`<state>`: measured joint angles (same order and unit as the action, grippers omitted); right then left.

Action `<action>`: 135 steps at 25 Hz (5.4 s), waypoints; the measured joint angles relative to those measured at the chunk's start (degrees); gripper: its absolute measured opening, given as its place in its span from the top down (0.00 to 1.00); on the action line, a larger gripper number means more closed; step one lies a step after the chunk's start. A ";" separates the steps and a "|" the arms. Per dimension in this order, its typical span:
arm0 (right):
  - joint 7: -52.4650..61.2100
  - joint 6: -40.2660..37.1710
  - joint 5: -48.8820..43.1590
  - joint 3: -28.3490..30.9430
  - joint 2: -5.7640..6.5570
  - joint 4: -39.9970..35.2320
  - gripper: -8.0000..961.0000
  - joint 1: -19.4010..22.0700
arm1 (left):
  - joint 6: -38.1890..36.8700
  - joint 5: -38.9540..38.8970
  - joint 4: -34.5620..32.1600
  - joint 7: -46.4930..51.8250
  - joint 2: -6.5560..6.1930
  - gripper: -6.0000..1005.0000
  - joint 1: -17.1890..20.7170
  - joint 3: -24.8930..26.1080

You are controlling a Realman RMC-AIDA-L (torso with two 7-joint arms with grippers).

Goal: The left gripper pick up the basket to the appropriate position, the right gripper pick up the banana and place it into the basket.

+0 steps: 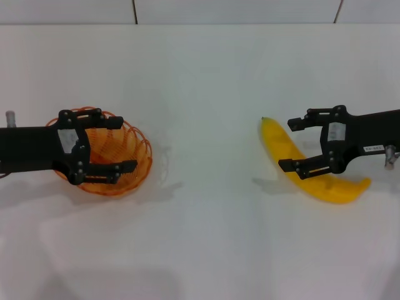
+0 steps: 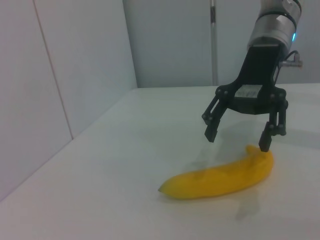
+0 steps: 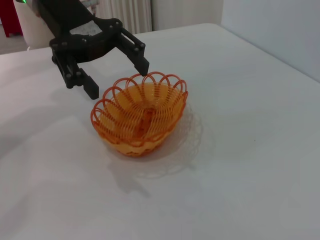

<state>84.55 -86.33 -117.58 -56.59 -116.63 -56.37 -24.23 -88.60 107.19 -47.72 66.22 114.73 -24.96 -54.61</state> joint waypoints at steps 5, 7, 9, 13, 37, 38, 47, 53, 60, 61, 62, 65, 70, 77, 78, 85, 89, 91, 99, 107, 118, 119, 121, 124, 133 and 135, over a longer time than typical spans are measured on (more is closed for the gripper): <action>-0.02 0.02 -0.01 0.37 0.00 0.30 0.07 -0.18 | 0.01 0.05 0.00 0.02 0.11 0.16 0.00 0.03; -0.03 0.02 -0.01 0.43 0.00 0.30 0.07 -0.19 | 0.01 0.06 0.10 -0.01 0.12 0.16 0.00 0.03; -0.03 0.02 -0.01 0.47 0.00 0.30 0.07 -0.20 | 0.01 0.07 0.11 0.01 0.17 0.16 0.00 0.03; -0.06 0.42 -0.01 0.45 0.01 0.37 0.07 -0.20 | 0.01 -0.28 0.14 1.01 0.35 0.16 -0.03 0.84; -0.67 1.51 -0.10 0.02 0.02 2.25 0.07 -0.71 | 1.59 16.32 -17.64 50.38 -5.27 0.16 -2.47 10.97; -1.04 1.51 -0.10 0.15 0.04 2.79 0.07 -0.89 | 1.60 17.47 -17.64 50.54 -5.32 0.16 -2.55 10.83; -1.58 1.51 -0.13 0.26 0.00 3.85 0.07 -1.62 | 4.33 27.47 -14.76 50.02 -3.68 0.16 -4.59 11.06; -1.59 2.31 -0.12 -0.02 0.02 4.18 0.07 -2.00 | 8.80 28.99 -10.49 48.37 -3.57 0.16 -6.06 10.73; -1.59 2.39 -0.11 -0.10 0.00 4.79 0.07 -2.29 | 13.06 29.56 -3.41 44.47 -3.05 0.16 -8.96 10.62; -1.59 2.39 -0.11 -0.10 0.00 4.79 0.07 -2.35 | 13.57 30.03 -2.73 44.05 -2.82 0.16 -9.38 10.62; -1.59 2.39 -0.11 -0.10 0.01 4.79 0.07 -2.40 | 13.97 30.44 -2.22 43.81 -2.64 0.16 -9.68 10.62; -1.59 2.39 -0.23 -0.10 0.00 4.85 0.07 -2.51 | 15.64 31.75 -0.56 42.86 -1.82 0.16 -10.66 10.63; -1.59 2.39 -0.09 -0.10 0.00 4.87 0.07 -2.59 | 17.51 32.81 1.14 42.08 -0.90 0.16 -11.35 10.66; -1.39 2.39 -0.09 -0.10 0.01 4.87 0.07 -2.59 | 18.17 32.95 1.56 40.90 0.15 0.16 -11.95 10.58; -1.36 2.39 -0.09 -0.10 0.00 4.87 0.07 -2.62 | 18.23 33.06 1.58 40.87 0.23 0.16 -12.06 10.58; -1.27 2.35 -0.25 -0.10 0.01 5.02 0.07 -3.01 | 18.35 33.49 1.70 40.73 0.63 0.16 -12.20 10.58; -1.25 2.24 -0.20 -0.10 0.01 5.04 0.07 -3.01 | 18.38 33.52 1.72 40.69 0.66 0.16 -12.04 10.57; -1.22 2.23 -0.18 -0.10 0.04 5.04 0.07 -3.01 | 18.38 33.52 1.74 40.68 0.66 0.16 -11.97 10.57; -1.15 2.13 -0.18 -0.10 0.10 5.05 0.07 -3.01 | 18.47 33.52 1.75 40.57 0.66 0.16 -11.86 10.57; -1.07 2.12 -0.23 0.09 0.12 5.05 0.07 -3.04 | 19.18 33.52 1.75 40.44 0.66 0.23 -11.79 10.56; -1.06 2.30 -0.20 -0.06 0.18 5.05 0.07 -3.10 | 19.79 34.89 1.75 40.41 0.92 0.53 -11.81 10.49; -1.06 2.30 -0.20 -0.04 0.18 5.05 0.07 -3.10 | 19.79 34.90 1.75 40.48 0.92 0.58 -11.82 10.49; -1.06 2.31 -0.22 -0.01 0.16 5.05 0.07 -3.10 | 19.78 34.92 1.75 40.69 0.93 0.68 -11.83 10.49; -1.06 2.34 -0.29 0.14 0.12 5.05 0.07 -3.01 | 19.67 34.93 1.34 40.74 0.92 0.80 -11.83 10.49; -1.06 2.39 -0.29 0.42 0.09 5.05 0.07 -2.70 | 17.87 33.58 -3.17 40.74 1.54 0.91 -11.74 10.57; -1.06 2.39 -0.24 0.44 0.09 5.05 0.07 -2.75 | 17.20 31.86 -3.78 40.36 1.60 0.91 -11.72 10.58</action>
<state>83.50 -83.93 -117.82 -56.15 -116.54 -51.33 -26.98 -71.40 139.05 -51.49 106.58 116.33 -36.68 -44.03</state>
